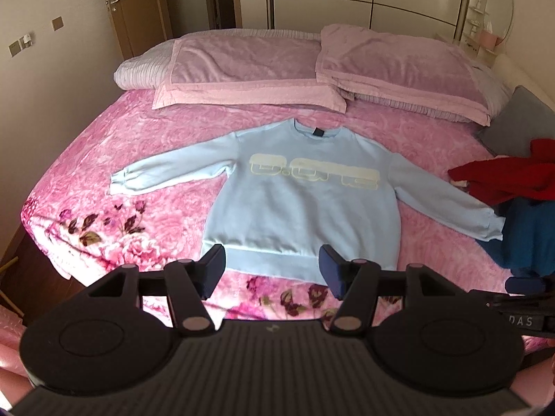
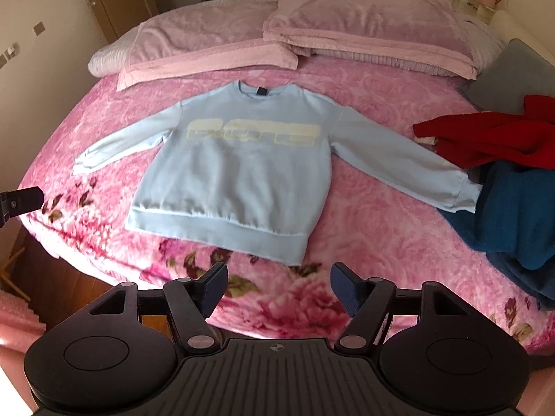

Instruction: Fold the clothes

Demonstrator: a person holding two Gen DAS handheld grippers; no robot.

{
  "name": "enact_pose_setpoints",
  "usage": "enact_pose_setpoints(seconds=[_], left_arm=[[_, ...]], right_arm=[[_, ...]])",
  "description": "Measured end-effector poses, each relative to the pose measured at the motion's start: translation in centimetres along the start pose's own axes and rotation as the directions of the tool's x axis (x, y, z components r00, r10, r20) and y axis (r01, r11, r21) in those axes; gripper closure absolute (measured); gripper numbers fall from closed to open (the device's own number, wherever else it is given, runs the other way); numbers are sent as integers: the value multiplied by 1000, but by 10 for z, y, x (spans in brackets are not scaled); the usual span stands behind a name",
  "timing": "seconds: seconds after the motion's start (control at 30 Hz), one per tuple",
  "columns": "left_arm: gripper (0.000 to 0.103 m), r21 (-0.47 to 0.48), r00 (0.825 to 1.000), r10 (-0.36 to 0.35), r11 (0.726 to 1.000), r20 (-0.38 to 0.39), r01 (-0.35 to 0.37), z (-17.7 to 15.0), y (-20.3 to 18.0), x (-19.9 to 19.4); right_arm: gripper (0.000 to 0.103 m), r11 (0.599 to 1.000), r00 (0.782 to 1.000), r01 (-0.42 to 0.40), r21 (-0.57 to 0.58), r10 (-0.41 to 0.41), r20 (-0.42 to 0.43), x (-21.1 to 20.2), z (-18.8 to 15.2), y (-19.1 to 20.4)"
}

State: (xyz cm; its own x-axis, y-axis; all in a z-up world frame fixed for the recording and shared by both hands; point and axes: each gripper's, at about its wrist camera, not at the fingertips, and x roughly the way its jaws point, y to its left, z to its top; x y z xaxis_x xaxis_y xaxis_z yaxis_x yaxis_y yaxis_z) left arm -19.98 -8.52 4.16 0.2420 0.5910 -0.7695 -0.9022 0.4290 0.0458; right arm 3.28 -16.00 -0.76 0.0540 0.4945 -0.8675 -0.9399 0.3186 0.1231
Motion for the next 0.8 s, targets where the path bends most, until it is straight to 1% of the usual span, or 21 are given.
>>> enact_pose_setpoints(seconds=[0.43, 0.63, 0.8], left_arm=[[47, -5, 998, 18, 1000, -57, -18, -32, 1, -3], [47, -18, 997, 32, 999, -69, -33, -37, 7, -4], [47, -22, 997, 44, 999, -67, -46, -35, 11, -5]], right_arm=[[34, 1000, 998, 15, -25, -17, -55, -1, -29, 5], [34, 998, 998, 26, -57, -29, -49, -2, -33, 11], [34, 997, 999, 22, -69, -25, -44, -1, -32, 15]])
